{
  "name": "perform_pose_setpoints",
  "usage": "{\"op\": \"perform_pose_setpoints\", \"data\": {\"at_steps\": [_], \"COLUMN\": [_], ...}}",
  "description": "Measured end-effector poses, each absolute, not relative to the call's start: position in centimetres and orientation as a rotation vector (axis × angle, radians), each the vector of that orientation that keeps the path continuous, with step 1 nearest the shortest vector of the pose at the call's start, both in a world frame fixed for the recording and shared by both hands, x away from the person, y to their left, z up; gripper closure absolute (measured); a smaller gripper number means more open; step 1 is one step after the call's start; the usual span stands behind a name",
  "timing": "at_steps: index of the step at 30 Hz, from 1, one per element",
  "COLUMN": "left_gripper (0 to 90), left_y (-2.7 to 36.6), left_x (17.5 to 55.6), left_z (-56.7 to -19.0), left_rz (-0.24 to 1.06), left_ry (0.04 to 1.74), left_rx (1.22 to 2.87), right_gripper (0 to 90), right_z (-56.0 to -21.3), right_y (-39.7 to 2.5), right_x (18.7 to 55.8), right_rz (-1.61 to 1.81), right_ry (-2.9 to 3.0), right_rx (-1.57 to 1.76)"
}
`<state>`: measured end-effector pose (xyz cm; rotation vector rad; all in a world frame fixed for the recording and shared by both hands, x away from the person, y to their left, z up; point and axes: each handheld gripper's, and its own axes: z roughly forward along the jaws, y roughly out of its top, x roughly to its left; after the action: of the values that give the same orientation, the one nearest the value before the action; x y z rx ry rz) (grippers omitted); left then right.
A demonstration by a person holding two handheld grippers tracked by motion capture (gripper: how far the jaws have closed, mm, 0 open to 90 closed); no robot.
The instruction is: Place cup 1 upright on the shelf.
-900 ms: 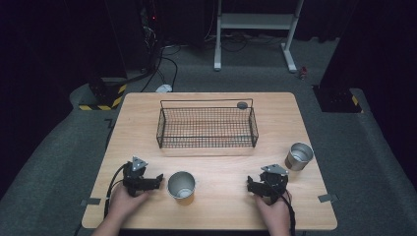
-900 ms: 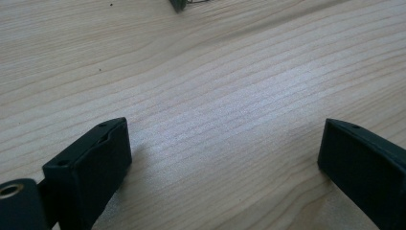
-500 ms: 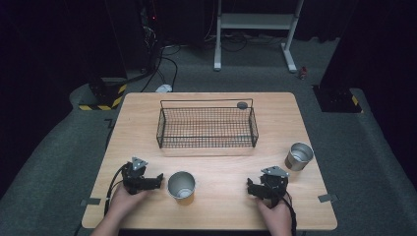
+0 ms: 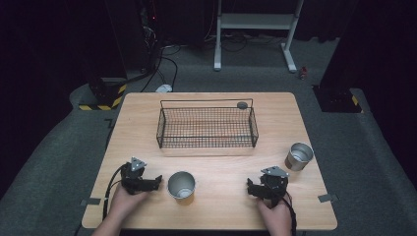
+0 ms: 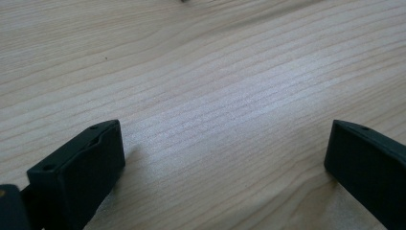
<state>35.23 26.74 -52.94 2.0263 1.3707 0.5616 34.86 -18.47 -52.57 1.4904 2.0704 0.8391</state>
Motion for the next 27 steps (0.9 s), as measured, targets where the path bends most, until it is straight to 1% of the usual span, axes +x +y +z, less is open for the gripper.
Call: {"op": "perform_pose_setpoints", "data": {"at_steps": [8, 12, 20, 24, 27], "left_gripper": [1.9, 0.6, 0.6, 0.6, 0.6], "left_y": [27.1, 27.2, 27.5, 27.7, 28.0], "left_x": [35.0, 34.3, 33.3, 33.1, 32.9], "left_z": [-52.6, -51.8, -50.7, -50.3, -49.6], "left_rz": [0.547, 0.536, 0.557, 0.540, 0.560], "left_ry": [1.349, 1.297, 1.209, 1.198, 1.191], "left_rx": [2.020, 2.000, 1.982, 1.954, 1.911], "right_gripper": [8.9, 9.0, 8.9, 8.9, 8.9], "right_z": [-52.5, -52.5, -52.6, -52.6, -52.6], "right_y": [-18.4, -18.4, -18.4, -18.3, -18.3], "right_x": [34.9, 34.9, 35.0, 35.1, 35.2], "right_rz": [0.838, 0.838, 0.840, 0.844, 0.845], "right_ry": [2.079, 2.080, 2.083, 2.090, 2.091], "right_rx": [1.489, 1.490, 1.481, 1.473, 1.473]}}
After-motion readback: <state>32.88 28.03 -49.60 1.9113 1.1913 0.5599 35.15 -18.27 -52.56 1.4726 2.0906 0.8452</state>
